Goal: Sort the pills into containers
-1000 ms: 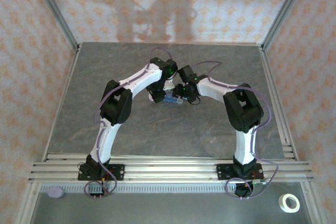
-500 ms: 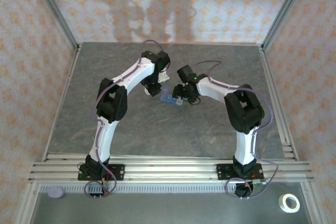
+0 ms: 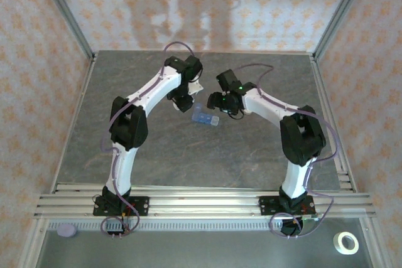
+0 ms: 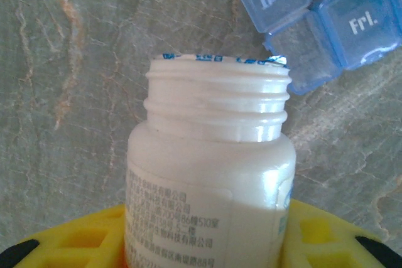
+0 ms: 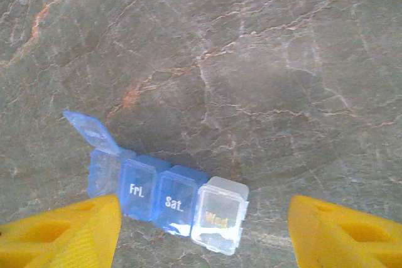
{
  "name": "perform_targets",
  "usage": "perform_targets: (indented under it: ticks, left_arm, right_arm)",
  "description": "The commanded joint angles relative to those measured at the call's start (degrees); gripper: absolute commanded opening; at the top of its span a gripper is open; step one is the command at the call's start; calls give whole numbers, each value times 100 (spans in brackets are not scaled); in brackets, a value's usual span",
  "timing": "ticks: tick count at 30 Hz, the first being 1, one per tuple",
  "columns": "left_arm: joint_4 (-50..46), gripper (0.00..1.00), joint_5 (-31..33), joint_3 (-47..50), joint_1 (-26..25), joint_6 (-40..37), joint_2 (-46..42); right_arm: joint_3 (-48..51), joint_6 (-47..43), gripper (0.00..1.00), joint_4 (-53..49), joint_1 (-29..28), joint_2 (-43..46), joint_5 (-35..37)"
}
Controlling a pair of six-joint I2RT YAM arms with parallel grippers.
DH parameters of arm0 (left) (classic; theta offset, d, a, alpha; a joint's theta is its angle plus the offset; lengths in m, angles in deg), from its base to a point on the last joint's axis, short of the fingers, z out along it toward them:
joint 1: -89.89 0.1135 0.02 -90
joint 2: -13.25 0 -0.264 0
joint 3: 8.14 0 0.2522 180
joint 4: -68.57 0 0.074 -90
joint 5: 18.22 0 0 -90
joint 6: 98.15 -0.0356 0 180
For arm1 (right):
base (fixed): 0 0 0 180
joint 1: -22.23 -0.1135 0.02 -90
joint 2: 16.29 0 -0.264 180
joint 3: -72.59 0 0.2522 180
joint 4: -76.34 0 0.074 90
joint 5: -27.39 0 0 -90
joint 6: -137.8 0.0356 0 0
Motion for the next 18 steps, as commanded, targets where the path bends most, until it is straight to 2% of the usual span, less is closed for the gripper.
perform_targets:
  ticks: [1, 18]
  left_arm:
    - [-329, 0, 49, 57, -102, 100, 16]
    - [-382, 0, -183, 129, -333, 93, 370]
  right_arm:
    - [263, -16, 71, -171, 135, 189, 124]
    - [457, 50, 70, 214, 181, -170, -428]
